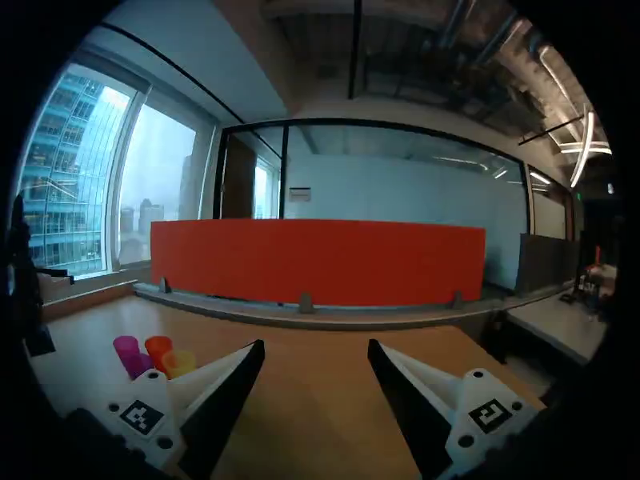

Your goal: Pour water

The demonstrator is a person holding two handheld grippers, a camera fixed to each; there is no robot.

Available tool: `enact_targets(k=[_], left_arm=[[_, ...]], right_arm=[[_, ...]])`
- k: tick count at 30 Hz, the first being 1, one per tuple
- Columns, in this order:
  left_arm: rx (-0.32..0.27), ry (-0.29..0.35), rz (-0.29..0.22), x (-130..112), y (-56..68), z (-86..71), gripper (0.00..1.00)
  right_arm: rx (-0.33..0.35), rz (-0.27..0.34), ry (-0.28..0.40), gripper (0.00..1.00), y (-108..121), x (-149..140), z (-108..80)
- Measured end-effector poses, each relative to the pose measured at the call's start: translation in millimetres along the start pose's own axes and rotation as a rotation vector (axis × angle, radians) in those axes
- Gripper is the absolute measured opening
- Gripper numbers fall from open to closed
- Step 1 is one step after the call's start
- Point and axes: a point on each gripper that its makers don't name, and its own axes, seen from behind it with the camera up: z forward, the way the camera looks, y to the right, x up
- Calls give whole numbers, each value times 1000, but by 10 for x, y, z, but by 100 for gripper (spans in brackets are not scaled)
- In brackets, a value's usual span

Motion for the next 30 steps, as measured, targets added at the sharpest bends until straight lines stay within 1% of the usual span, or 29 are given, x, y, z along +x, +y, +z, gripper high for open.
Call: enact_targets(k=[3, 5, 9, 15, 20, 23, 26, 30], left_arm=[[-1, 2, 11, 195, -20, -1, 100], [-10, 3, 17, 319, -3, -1, 100], [-39, 12, 14, 567, 62, 4, 100], [-78, 14, 8, 818, 136, 52, 100], [-89, 14, 17, 908, 148, 86, 100], [-104, 13, 19, 936, 177, 99, 100], [-138, 12, 18, 956, 251, 107, 100], [-207, 4, 18, 948, 410, 102, 100]], right_arm=[[8, 5, 2, 100, 4, 181, 9], [15, 12, 3, 100, -5, 288, 12], [33, 19, 5, 100, -18, 487, 20], [44, 20, 3, 100, -2, 719, 49], [62, 32, -5, 100, -14, 788, 53], [78, 42, -8, 100, -28, 808, 59], [103, 47, -11, 100, -53, 814, 60], [158, 51, -11, 100, -132, 836, 43]])
